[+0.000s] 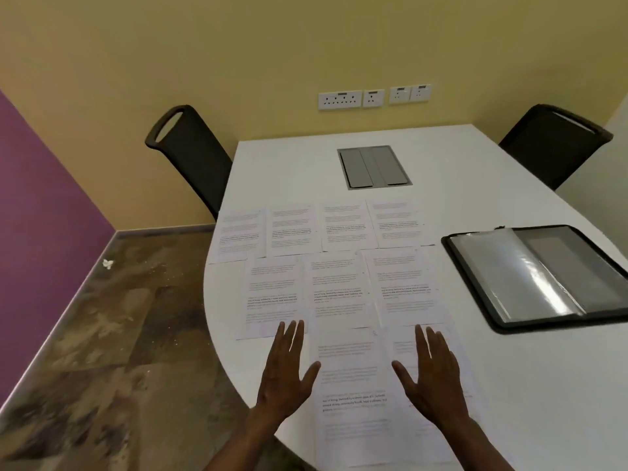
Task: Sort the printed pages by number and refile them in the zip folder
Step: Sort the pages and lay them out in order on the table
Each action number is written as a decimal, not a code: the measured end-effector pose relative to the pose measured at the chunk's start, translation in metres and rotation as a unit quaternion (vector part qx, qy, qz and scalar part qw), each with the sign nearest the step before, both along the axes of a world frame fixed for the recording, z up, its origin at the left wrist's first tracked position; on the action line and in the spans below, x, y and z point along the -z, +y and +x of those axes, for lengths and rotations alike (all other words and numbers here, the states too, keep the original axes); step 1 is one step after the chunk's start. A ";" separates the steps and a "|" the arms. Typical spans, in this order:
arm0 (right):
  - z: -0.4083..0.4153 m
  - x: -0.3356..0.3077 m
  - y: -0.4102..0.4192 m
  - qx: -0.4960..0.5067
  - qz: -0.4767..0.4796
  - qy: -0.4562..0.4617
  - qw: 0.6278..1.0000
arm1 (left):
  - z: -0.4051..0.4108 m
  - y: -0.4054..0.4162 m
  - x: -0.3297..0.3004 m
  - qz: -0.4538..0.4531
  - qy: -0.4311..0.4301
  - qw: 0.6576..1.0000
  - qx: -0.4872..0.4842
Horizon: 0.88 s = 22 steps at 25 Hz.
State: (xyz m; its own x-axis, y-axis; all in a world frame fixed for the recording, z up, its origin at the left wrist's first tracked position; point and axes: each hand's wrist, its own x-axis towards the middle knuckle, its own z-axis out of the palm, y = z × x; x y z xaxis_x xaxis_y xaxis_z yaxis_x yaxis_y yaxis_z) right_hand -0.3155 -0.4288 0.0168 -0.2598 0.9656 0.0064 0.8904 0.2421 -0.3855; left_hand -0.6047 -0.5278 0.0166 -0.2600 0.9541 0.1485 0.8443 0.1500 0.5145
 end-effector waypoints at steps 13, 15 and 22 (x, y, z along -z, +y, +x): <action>0.003 -0.038 0.080 -0.127 0.032 -0.057 0.990 | 0.009 0.025 -0.041 0.059 0.076 0.993 -0.067; -0.004 -0.038 0.075 -0.127 0.031 -0.053 0.990 | 0.008 0.021 -0.042 0.059 0.071 0.993 -0.069; -0.037 -0.032 0.043 -0.102 0.020 -0.042 0.994 | -0.019 0.006 -0.038 0.047 0.065 0.996 -0.037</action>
State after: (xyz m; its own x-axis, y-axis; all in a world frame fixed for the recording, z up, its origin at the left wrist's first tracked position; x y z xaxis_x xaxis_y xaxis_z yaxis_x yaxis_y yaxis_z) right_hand -0.3526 -0.3860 0.0490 -0.4522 0.8918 0.0141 0.8491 0.4353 -0.2991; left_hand -0.6235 -0.5220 0.0546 -0.3019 0.9132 0.2737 0.8931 0.1705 0.4162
